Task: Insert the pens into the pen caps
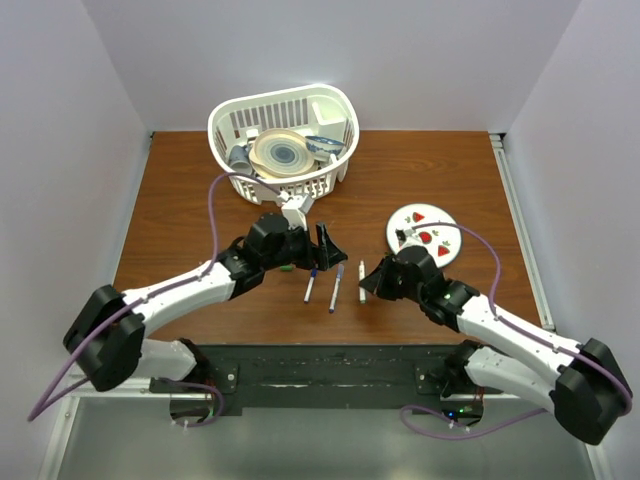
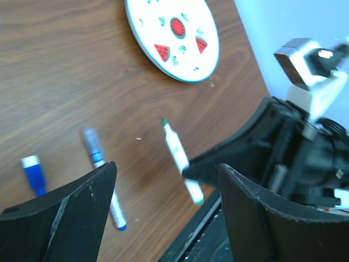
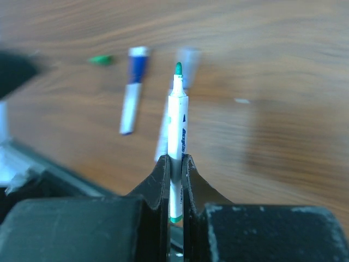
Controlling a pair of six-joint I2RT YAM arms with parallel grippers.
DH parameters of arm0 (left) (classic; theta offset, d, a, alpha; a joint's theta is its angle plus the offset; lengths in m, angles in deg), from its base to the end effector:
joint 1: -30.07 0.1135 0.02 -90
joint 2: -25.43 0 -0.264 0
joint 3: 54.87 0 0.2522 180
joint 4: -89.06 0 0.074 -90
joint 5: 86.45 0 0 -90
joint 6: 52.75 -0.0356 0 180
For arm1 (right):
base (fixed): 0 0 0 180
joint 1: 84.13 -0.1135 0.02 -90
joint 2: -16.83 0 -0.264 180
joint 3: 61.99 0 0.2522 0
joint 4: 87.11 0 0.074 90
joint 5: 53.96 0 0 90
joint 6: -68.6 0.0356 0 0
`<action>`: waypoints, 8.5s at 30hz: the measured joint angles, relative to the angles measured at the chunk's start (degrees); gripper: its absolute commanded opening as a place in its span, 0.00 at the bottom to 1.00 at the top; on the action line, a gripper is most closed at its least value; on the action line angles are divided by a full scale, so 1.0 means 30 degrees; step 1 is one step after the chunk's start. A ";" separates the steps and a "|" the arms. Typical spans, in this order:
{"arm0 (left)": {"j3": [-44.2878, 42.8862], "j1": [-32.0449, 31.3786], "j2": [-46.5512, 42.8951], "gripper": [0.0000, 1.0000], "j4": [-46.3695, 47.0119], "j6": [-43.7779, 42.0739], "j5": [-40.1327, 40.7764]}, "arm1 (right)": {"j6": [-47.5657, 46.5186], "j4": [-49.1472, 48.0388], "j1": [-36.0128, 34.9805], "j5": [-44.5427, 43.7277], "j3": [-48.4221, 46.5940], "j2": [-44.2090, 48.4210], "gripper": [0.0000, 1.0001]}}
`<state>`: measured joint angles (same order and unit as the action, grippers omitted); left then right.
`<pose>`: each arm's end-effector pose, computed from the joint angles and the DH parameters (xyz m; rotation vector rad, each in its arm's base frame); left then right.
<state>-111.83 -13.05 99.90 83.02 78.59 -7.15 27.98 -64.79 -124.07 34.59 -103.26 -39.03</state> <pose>0.2070 -0.2029 0.2484 0.1657 2.1535 -1.0986 0.1566 0.1300 0.2027 0.2077 2.3352 0.8021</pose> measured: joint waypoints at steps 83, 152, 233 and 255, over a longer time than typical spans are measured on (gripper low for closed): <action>-0.3956 0.5654 0.7082 0.50 -1.3551 1.7099 0.3949 | -0.1013 -0.5282 -0.1923 0.2783 0.3716 0.6761 0.00; 0.5931 0.0342 -0.1370 0.00 1.3857 0.7847 -0.4065 | -0.1115 -1.1766 -0.2237 0.8561 0.4692 0.3067 0.00; 0.2863 -0.3045 -0.4051 0.71 0.9063 0.0758 -0.5683 | -0.3752 -0.6674 -0.2623 1.0994 0.2222 0.7890 0.00; 0.2346 -0.3045 -0.1909 0.47 1.3078 0.2623 -0.6513 | -0.3315 -0.7155 -0.2623 1.1854 0.2506 0.8400 0.00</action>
<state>-104.79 -22.18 94.18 122.25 86.46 -26.69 18.04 -86.26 -131.94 70.15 -95.74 -13.82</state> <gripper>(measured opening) 0.482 0.165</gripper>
